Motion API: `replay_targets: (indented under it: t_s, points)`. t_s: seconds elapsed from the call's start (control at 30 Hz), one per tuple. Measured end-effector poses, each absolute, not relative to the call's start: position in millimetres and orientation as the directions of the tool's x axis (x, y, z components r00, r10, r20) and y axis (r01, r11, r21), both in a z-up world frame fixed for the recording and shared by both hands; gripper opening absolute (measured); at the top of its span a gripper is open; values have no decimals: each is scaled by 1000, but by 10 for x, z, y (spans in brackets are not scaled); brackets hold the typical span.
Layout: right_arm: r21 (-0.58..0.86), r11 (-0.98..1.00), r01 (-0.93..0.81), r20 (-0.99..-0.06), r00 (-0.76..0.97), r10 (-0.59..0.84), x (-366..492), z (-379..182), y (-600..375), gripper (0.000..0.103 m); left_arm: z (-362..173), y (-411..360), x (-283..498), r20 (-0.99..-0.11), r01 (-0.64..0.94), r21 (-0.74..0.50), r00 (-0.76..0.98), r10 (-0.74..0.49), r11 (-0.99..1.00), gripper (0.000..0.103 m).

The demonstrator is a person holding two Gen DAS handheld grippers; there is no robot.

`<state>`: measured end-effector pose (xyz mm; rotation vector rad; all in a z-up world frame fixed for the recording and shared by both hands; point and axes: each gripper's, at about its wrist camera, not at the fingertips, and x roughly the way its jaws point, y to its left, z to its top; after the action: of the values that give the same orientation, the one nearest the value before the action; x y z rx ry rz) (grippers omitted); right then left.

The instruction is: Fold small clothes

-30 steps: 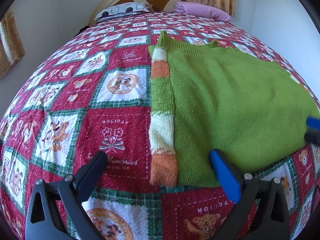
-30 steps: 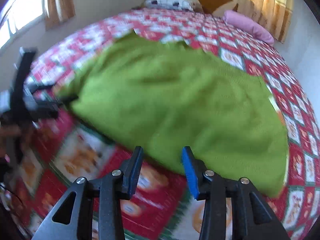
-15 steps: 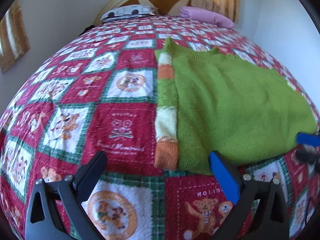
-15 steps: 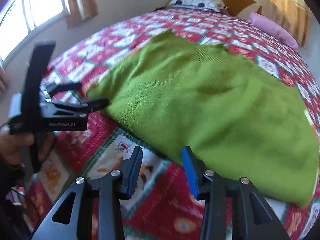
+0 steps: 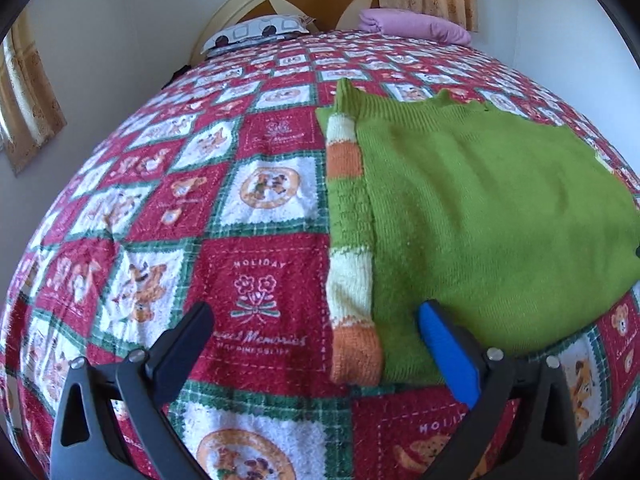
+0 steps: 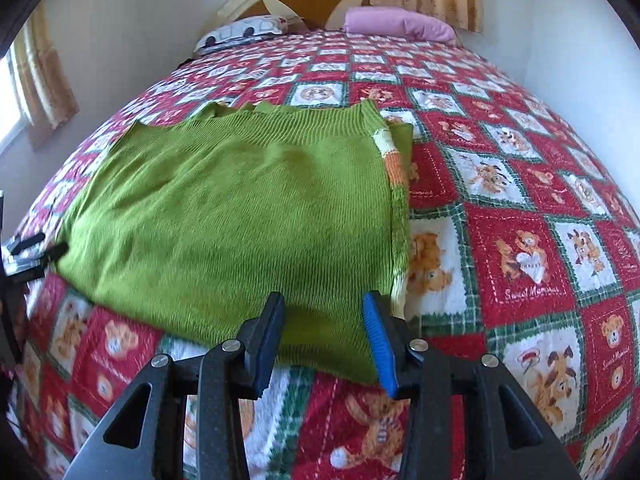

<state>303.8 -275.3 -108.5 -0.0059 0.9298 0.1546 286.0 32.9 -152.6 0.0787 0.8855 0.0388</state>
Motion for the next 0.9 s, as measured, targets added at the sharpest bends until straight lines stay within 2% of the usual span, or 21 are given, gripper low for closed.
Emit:
replay_targets:
  t_s: [0.27, 0.5, 0.77, 0.9]
  points:
    - [73, 991, -113, -807, 578, 126, 2919, -1126, -2726, 43, -1578, 388, 2786, -792, 5, 15, 611, 9, 1000, 103]
    - [48, 992, -119, -804, 585, 110, 2825, -1147, -2702, 43, -1579, 373, 2740, -789, 10, 29, 614, 16, 1000, 103]
    - [11, 994, -113, -806, 587, 76, 2770, -1142, -2649, 43, -1572, 397, 2675, -786, 13, 18, 618, 6, 1000, 103]
    - [-58, 990, -131, -802, 597, 32, 2702, -981, -2572, 43, -1531, 484, 2633, -786, 13, -42, 617, -41, 999, 103]
